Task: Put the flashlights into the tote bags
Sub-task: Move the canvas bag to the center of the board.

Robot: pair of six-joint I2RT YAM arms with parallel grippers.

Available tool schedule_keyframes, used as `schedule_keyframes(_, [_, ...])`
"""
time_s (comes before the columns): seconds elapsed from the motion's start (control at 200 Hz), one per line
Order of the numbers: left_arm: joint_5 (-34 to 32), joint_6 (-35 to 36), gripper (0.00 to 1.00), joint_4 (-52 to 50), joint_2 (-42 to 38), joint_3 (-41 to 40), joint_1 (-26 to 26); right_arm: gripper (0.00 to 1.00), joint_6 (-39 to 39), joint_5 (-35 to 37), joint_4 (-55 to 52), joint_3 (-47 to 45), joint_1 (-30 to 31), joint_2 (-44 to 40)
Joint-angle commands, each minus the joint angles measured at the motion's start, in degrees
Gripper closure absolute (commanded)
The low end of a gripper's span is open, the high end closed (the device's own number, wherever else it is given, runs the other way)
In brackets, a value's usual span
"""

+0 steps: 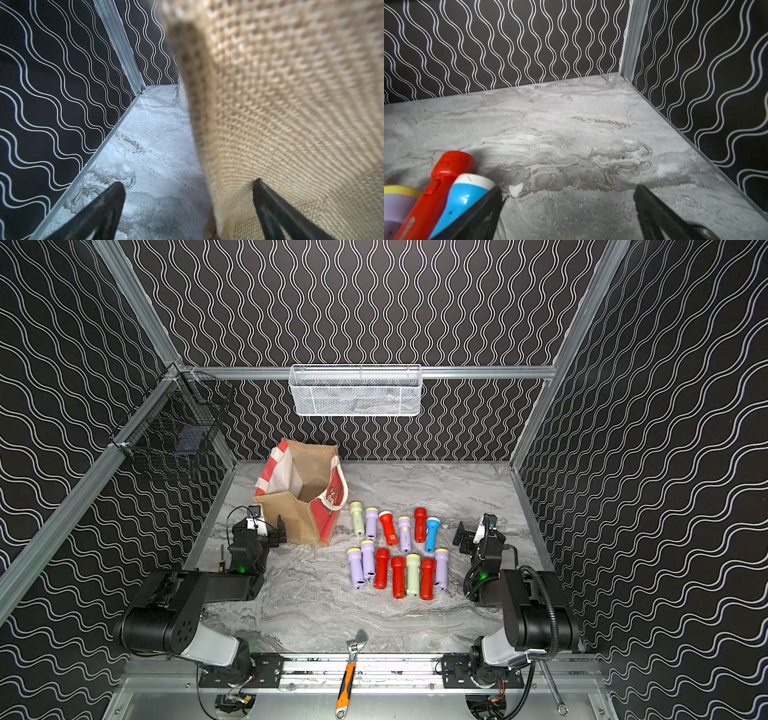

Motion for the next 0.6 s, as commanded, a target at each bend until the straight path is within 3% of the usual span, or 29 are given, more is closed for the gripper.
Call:
schedule_keyframes(0.0, [-0.1, 0.4, 0.01, 0.9, -1.6, 0.3, 0.0, 0.00, 0.2, 0.4, -4.7, 2.2, 0.1, -1.7])
schedule_keyframes(0.09, [0.3, 0.6, 0.01, -0.2, -4.0, -0.1, 0.0, 0.00, -0.6, -0.7, -8.1, 3.8, 0.1, -2.4])
schedule_keyframes(0.28, [-6.1, -3.3, 0.01, -19.2, -17.0, 4.6, -0.1, 0.00, -0.1, -1.3, -22.7, 10.9, 0.4, -6.2])
schedule_keyframes(0.38, [-6.0, -6.2, 0.01, -27.6, -23.4, 7.9, -0.1, 0.00, 2.3, -0.7, -30.7, 16.2, 0.8, -8.5])
schedule_keyframes(0.596, [-9.1, -10.9, 0.01, -56.5, -25.6, 26.8, -0.1, 0.00, 8.5, -1.8, -39.5, 24.2, 3.3, -11.5])
